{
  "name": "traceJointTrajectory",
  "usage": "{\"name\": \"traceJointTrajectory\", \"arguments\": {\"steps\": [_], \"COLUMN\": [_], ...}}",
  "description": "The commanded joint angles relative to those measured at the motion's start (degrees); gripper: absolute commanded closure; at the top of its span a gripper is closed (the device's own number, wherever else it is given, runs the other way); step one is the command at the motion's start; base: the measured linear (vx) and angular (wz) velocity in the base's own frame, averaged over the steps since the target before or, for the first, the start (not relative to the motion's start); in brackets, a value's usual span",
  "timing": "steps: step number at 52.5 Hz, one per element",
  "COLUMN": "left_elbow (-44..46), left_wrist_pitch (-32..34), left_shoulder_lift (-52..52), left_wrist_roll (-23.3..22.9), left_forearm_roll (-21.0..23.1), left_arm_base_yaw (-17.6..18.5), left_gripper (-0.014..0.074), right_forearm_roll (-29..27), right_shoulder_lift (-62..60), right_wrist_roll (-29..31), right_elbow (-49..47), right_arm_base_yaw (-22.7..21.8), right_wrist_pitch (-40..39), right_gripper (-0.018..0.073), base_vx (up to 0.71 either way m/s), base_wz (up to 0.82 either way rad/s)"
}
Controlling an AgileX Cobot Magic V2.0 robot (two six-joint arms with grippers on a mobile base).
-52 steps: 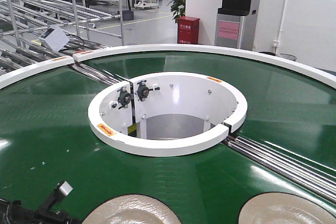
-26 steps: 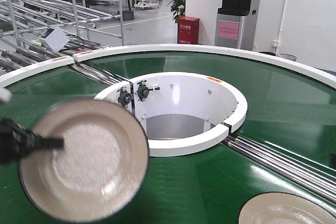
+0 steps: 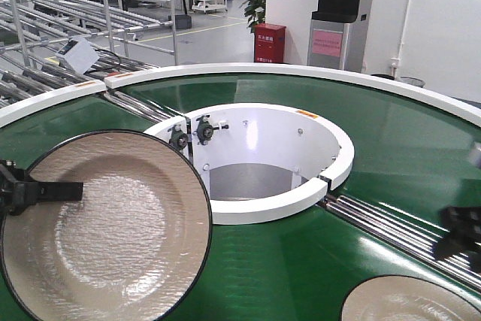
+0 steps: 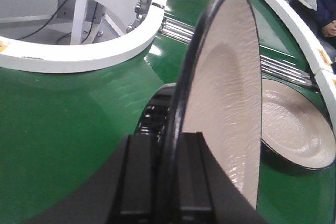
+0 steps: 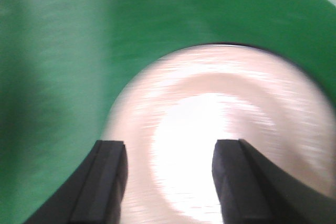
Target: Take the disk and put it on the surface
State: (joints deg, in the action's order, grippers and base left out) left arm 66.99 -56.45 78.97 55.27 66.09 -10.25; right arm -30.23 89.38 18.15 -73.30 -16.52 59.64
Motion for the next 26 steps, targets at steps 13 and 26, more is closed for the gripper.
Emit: {"name": "traceJointTrajectory", "arguments": {"steps": [13,26], "left_elbow": [2.0,2.0], "left_wrist_pitch": [0.4,0.9], "left_shoulder_lift": [-2.4,-2.4], "left_wrist_roll": [-1.6,-3.0], "left_forearm_roll": [4.2,1.3], "left_arm_base_yaw": [0.0,0.0], "left_gripper": [0.0598,0.0598], "right_forearm_roll": [-15.0,-17.0], "right_shoulder_lift": [9.8,18.3], "right_wrist_roll": [14.8,26.6], "right_elbow": [-2.2,-2.2], "right_arm_base_yaw": [-13.6,-17.1], "right_wrist_pitch": [-2.6,1.9], "right_gripper": [0.0187,0.0187], "base_vx": [0.00,0.00], "base_wz": [0.00,0.00]}}
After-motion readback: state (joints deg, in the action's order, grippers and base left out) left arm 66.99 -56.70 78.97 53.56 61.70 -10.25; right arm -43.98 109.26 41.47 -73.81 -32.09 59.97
